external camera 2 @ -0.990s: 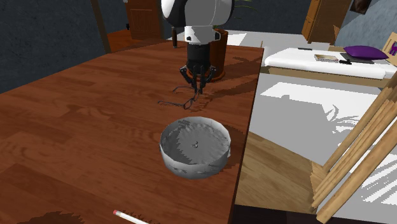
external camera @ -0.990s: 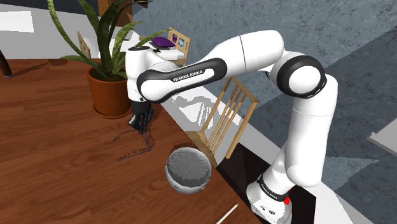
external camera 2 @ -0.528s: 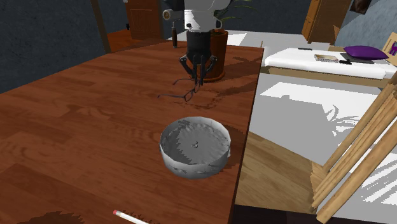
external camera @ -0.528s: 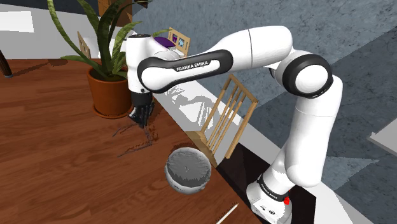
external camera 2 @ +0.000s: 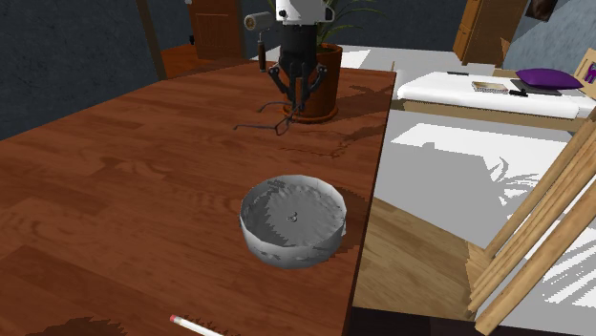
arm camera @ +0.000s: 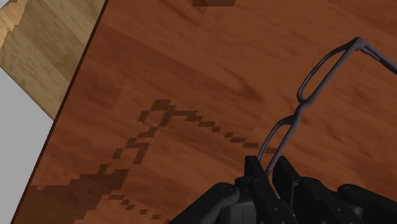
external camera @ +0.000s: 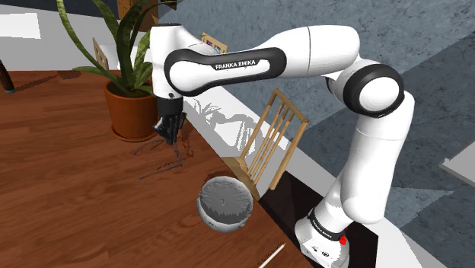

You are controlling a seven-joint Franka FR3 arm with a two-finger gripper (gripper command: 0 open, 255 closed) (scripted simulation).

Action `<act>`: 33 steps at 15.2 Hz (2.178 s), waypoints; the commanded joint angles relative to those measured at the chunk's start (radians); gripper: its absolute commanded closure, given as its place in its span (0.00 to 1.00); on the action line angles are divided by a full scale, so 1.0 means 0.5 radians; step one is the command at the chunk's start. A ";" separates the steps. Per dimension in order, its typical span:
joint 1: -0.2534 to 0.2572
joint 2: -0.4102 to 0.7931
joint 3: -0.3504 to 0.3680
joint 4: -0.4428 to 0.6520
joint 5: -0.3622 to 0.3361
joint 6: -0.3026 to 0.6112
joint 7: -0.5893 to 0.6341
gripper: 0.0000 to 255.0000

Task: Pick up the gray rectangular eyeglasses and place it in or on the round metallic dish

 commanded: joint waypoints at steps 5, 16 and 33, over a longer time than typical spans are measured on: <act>-0.018 -0.113 0.011 -0.018 0.039 -0.090 -0.016 1.00; -0.089 -1.063 -0.002 -1.089 0.376 0.083 -0.217 1.00; -0.009 -1.554 -0.033 -1.787 0.551 0.297 -0.328 1.00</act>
